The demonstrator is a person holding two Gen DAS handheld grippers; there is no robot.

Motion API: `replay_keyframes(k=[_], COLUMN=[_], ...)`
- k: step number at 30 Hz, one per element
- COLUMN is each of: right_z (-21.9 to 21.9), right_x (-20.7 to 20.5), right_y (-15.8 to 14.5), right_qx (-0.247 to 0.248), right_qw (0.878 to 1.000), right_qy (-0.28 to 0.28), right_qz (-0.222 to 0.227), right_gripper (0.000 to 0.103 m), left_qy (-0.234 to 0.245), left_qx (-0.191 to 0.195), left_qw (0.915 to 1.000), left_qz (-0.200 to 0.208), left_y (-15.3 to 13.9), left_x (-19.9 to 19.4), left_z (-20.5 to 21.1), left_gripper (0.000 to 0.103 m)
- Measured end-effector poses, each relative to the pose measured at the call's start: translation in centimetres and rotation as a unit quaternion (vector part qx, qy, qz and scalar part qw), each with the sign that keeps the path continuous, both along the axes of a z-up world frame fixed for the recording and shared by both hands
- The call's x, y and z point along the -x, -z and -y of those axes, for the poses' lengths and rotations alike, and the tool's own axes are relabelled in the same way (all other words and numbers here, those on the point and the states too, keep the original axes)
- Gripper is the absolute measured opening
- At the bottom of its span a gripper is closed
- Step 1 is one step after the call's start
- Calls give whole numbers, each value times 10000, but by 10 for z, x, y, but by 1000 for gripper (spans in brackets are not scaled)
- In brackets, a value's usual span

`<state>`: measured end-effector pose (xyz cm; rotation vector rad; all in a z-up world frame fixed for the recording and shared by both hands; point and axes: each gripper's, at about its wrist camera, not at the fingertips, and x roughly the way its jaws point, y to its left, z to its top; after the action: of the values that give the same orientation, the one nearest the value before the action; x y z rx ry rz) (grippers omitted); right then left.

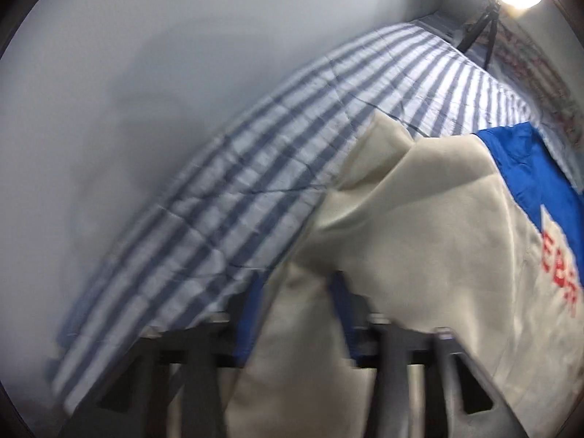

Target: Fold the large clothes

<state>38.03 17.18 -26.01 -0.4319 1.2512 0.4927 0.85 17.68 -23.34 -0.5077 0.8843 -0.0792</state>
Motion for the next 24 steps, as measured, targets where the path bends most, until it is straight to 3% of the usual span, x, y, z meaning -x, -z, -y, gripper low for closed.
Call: replay_keyframes(k=[2, 4, 10, 13, 17, 18, 21, 22, 23, 24], right_z=[1, 7, 24, 20, 27, 31, 39, 41, 45, 51], right_x=[-1, -16, -48, -56, -58, -61, -65, -61, -62, -61], right_y=[-4, -9, -25, -10, 0, -1, -10, -14, -20, -27], right_qx=[-174, -265, -968, -1117, -1552, -1632, -1859, -1932, -2031, -2138], right_qw=[9998, 9996, 9941, 9918, 9836, 9819, 9786, 9771, 9751, 9728], right_qy=[67, 56, 481, 615, 865, 895, 776, 751, 722, 715], right_qz=[-83, -100, -75, -122, -323, -351, -424, -470, -523, -524], right_gripper=[5, 1, 0, 0, 0, 0, 7, 14, 31, 36], left_qy=[-9, -37, -585, -725, -668, -589, -412, -381, -325, -277], left_qx=[25, 60, -254, -28, 247, 358, 530, 439, 350, 296], left_qw=[10000, 10000, 9979, 9969, 9974, 9976, 9975, 9979, 9982, 9982], left_qz=[-17, -11, -108, -308, -115, -99, -226, -285, -356, -442], left_y=[1, 0, -2, 10, 5, 6, 12, 13, 17, 21], left_x=[1, 2, 10, 7, 6, 5, -3, -7, -11, -15], left_z=[-1, -2, -21, -30, -30, -29, -20, -15, -13, -10], left_gripper=[2, 2, 0, 0, 0, 6, 45, 46, 46, 45])
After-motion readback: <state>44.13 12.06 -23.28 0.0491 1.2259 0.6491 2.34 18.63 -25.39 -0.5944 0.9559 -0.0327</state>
